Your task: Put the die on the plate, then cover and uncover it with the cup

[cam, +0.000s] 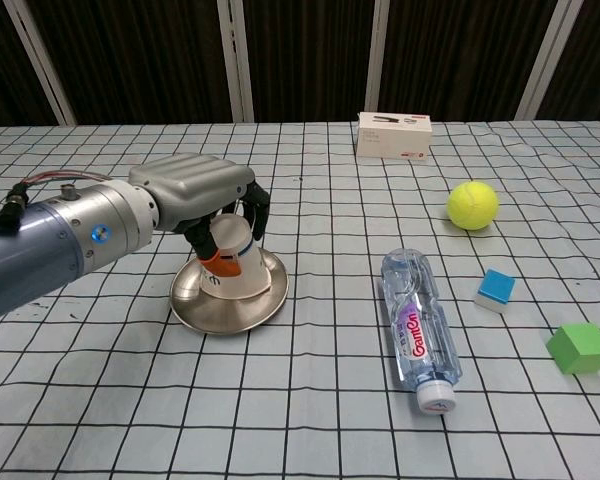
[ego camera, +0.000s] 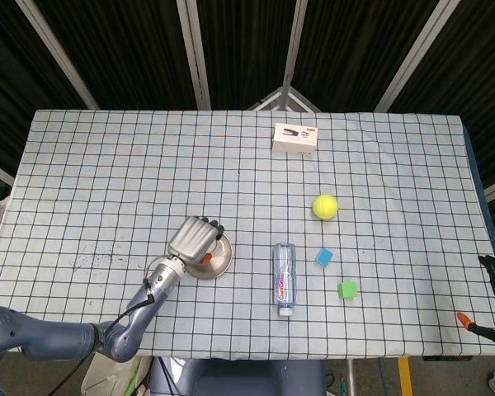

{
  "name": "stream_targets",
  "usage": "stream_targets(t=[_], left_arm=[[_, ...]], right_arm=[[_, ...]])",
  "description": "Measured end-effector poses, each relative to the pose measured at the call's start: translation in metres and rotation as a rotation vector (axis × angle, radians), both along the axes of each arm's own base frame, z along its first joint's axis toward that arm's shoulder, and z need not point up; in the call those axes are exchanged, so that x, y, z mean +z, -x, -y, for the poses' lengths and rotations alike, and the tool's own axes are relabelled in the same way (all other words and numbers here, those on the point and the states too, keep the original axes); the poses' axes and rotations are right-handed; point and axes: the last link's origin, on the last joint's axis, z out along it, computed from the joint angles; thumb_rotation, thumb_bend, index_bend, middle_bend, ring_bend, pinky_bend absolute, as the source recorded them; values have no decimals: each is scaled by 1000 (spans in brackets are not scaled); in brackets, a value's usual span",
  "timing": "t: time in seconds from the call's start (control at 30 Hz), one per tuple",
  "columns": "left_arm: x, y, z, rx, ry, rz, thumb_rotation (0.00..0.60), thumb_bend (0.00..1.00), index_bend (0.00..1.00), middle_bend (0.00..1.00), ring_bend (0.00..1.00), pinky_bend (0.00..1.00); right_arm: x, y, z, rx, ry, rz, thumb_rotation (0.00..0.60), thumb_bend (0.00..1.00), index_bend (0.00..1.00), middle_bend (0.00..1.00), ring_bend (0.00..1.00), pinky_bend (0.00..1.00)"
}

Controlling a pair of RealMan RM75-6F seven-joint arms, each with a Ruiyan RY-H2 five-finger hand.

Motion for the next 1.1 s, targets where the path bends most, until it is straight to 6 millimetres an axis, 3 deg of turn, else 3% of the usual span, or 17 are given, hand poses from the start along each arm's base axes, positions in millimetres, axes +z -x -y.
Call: stream_targets(t=[0.63, 1.1], left_arm=[[4, -2, 13, 217, 279, 165, 600, 432, 615, 488, 460, 515], [14, 5, 2, 135, 135, -37, 600, 432, 619, 496, 460, 517]], right_arm=[[0, -1, 0, 3, 1, -1, 600, 127, 130, 137, 95, 20], [0, -1, 0, 4, 0, 1, 600, 127, 129, 137, 95, 20]])
